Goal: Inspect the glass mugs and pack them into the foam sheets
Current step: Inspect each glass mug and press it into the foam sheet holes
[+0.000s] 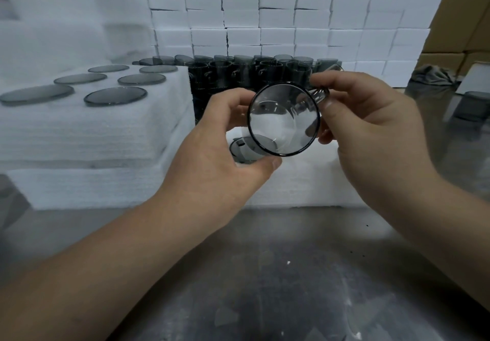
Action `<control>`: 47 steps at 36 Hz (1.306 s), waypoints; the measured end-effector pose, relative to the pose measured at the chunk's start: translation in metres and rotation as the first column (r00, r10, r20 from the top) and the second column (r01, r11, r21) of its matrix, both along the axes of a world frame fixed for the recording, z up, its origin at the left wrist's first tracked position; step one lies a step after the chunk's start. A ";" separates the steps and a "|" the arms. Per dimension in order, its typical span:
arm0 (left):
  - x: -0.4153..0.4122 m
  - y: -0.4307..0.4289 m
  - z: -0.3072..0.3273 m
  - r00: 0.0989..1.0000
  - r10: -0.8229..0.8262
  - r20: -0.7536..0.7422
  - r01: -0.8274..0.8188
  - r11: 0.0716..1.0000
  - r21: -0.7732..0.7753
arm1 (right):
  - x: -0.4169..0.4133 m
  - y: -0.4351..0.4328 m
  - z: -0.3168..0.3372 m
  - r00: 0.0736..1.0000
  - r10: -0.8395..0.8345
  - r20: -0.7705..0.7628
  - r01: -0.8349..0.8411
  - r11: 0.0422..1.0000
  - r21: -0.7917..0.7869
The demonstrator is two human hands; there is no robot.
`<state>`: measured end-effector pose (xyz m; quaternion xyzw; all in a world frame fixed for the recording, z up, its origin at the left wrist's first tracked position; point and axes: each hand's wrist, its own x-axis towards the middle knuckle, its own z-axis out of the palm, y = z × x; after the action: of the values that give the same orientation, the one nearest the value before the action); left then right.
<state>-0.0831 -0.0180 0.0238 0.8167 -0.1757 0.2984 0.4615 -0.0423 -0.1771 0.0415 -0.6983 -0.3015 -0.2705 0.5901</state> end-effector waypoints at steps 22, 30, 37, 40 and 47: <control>0.003 0.002 0.002 0.955 0.260 0.145 -0.258 0.966 -0.028 | -0.010 0.005 -0.003 0.980 0.181 -0.089 -0.187 0.979 -0.076; 0.001 0.004 0.003 0.952 0.246 0.184 -0.264 0.962 0.078 | -0.006 0.004 -0.005 0.978 0.155 -0.137 -0.166 0.983 -0.075; -0.002 0.002 0.003 0.961 0.192 0.198 -0.223 0.964 0.148 | -0.005 0.004 -0.002 0.966 0.185 -0.179 -0.179 0.982 0.052; -0.003 0.001 0.004 0.958 0.174 0.228 -0.211 0.967 0.145 | -0.004 0.002 -0.001 0.958 0.204 -0.202 -0.194 0.979 0.070; -0.003 0.001 0.002 0.958 0.096 0.272 -0.141 0.978 0.153 | 0.000 -0.001 0.003 0.927 0.262 -0.270 -0.214 0.957 0.194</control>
<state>-0.0856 -0.0166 0.0260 0.8155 -0.2108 0.4152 0.3436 -0.0428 -0.1784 0.0443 -0.6388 -0.2705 -0.1137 0.7112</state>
